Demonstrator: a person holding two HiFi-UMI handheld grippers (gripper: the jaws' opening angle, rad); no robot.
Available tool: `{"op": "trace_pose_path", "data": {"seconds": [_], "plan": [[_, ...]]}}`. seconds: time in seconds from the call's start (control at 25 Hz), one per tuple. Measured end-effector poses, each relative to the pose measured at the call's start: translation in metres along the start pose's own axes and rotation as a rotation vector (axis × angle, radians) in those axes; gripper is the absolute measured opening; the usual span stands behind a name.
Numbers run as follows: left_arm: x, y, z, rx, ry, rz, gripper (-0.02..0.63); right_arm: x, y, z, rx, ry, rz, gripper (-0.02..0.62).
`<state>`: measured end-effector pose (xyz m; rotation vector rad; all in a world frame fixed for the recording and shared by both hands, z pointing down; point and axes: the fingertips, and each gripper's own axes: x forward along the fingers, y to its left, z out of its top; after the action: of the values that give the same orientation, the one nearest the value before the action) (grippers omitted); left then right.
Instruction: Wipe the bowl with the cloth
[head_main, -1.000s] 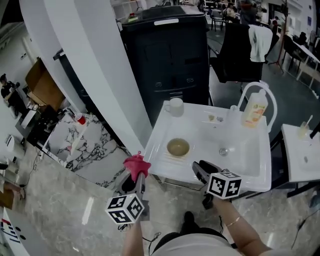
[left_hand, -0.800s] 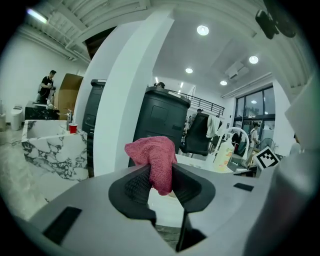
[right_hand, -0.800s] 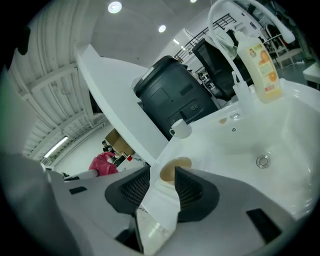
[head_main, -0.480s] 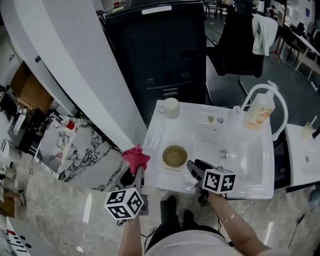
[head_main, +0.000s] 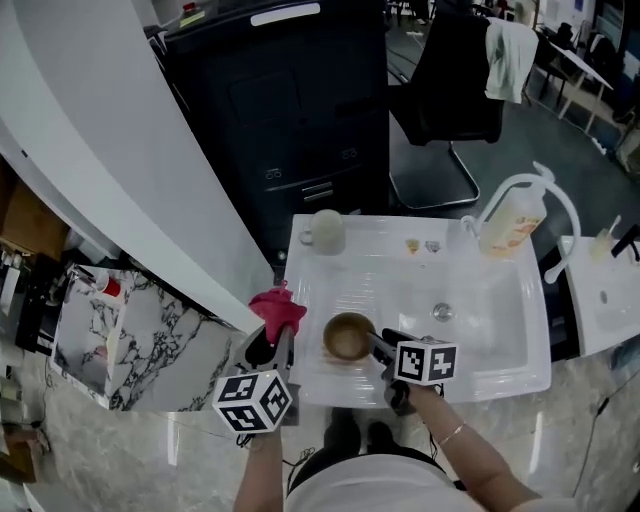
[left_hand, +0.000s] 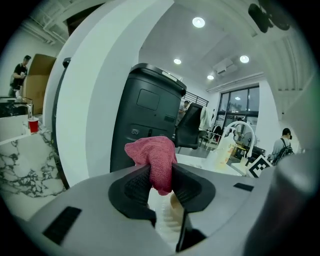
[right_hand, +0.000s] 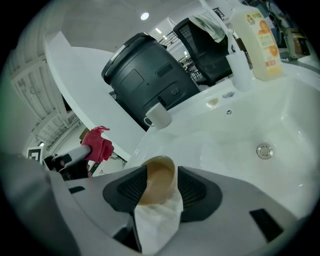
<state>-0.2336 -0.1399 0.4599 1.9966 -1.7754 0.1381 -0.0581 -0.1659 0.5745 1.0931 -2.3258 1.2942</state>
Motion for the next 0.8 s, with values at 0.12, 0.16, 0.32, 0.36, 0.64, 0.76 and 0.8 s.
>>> {"op": "trace_pose_path", "data": {"seconds": [0.12, 0.16, 0.32, 0.36, 0.64, 0.76, 0.8], "plan": [[0.020, 0.007, 0.000, -0.003, 0.026, -0.038, 0.120, 0.015, -0.003, -0.007, 0.018, 0.049, -0.023, 0.218], [0.026, 0.009, 0.000, -0.005, 0.034, -0.050, 0.120, 0.019, -0.004, -0.009, 0.024, 0.061, -0.032, 0.219], [0.045, 0.013, -0.001, -0.011, 0.061, -0.103, 0.120, 0.030, -0.011, -0.014, 0.061, 0.089, -0.073, 0.212], [0.048, 0.014, -0.001, -0.013, 0.066, -0.114, 0.120, 0.032, -0.012, -0.015, 0.070, 0.096, -0.079, 0.204], [0.061, 0.023, -0.003, -0.023, 0.094, -0.165, 0.120, 0.048, -0.018, -0.027, 0.106, 0.156, -0.154, 0.113], [0.064, 0.028, -0.005, -0.023, 0.105, -0.179, 0.120, 0.049, -0.022, -0.024, 0.090, 0.140, -0.212, 0.038], [0.064, 0.029, -0.006, -0.023, 0.108, -0.182, 0.120, 0.049, -0.022, -0.023, 0.082, 0.135, -0.224, 0.024]]}}
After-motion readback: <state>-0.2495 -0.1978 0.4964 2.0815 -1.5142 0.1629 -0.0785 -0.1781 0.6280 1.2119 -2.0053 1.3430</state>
